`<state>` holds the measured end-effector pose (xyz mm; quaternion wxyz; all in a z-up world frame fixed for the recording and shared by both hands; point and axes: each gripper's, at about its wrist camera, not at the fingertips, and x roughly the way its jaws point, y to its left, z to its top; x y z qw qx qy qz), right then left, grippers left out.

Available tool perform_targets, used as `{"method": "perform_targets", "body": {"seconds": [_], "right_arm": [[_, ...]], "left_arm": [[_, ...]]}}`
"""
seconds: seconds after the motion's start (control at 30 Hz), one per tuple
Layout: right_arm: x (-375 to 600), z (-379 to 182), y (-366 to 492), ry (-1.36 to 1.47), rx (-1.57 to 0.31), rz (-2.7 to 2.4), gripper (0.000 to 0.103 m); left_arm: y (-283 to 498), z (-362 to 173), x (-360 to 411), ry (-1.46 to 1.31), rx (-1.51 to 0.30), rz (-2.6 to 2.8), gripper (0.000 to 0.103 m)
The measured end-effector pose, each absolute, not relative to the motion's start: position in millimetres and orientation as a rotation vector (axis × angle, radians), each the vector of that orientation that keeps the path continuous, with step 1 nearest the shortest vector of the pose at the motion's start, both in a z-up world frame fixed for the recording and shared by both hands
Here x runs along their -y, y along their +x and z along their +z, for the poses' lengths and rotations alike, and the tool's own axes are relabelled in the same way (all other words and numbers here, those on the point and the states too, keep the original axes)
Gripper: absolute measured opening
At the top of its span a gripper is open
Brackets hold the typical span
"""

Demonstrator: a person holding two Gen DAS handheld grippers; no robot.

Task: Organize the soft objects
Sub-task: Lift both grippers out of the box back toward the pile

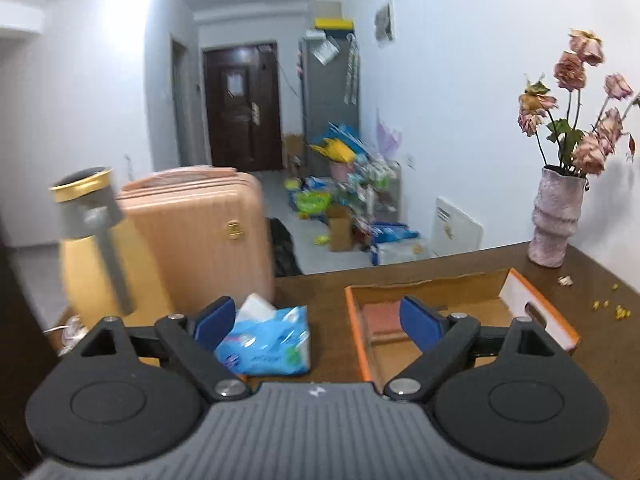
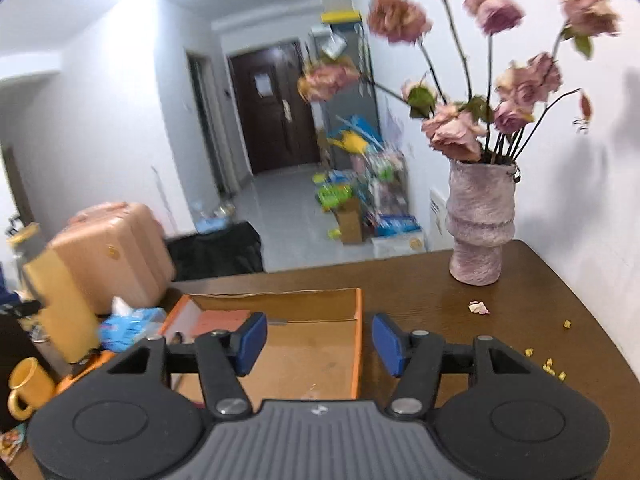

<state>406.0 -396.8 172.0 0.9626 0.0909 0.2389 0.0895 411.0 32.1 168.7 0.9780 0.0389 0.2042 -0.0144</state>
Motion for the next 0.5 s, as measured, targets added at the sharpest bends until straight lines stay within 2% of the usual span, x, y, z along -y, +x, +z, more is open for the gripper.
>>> {"method": "perform_targets", "body": {"seconds": [0.13, 0.3, 0.5], "right_arm": [[398, 148, 329, 0.182, -0.423, 0.244, 0.065], [387, 118, 234, 0.143, -0.363, 0.298, 0.075], [369, 73, 141, 0.132, -0.326, 0.277, 0.084]], "left_arm": [[328, 140, -30, 0.096, -0.333, -0.042, 0.091], [224, 109, -29, 0.085, -0.265, -0.122, 0.098], [139, 89, -29, 0.067, -0.192, -0.126, 0.101]]}}
